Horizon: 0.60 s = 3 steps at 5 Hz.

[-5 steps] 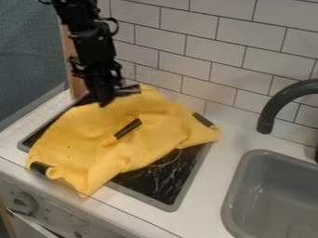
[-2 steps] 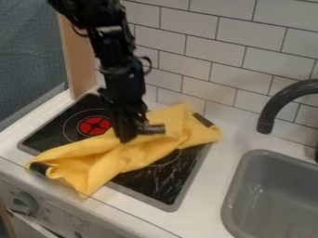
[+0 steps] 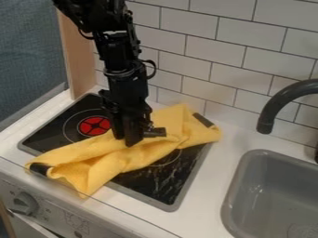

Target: Fold the cloth into the left to right

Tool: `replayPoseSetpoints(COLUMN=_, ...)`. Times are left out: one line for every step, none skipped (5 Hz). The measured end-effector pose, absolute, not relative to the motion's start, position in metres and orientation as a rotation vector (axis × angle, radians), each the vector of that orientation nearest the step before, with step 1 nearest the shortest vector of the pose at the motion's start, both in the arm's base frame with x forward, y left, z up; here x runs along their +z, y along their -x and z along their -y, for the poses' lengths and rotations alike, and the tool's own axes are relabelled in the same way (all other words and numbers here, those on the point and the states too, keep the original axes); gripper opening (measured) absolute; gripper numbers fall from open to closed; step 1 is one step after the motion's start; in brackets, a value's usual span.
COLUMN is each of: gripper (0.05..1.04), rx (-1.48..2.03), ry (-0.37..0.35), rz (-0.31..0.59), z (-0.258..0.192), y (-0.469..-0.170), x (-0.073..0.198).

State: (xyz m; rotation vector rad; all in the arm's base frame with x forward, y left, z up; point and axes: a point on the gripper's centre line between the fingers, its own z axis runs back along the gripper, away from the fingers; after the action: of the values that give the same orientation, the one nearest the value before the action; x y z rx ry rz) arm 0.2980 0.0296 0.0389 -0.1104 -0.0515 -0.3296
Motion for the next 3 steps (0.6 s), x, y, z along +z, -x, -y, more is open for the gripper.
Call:
replayPoseSetpoints(gripper=0.819, rx=-0.323, ry=0.109, rz=0.051, z=-0.030, y=-0.298, x=0.039)
replayPoseSetpoints(gripper=1.024, rx=-0.319, ry=0.108, rz=0.088, z=-0.029, y=-0.299, x=0.052)
replayPoseSetpoints(gripper=1.006, rx=-0.302, ry=0.122, rz=0.125, z=-0.032, y=-0.297, x=0.070)
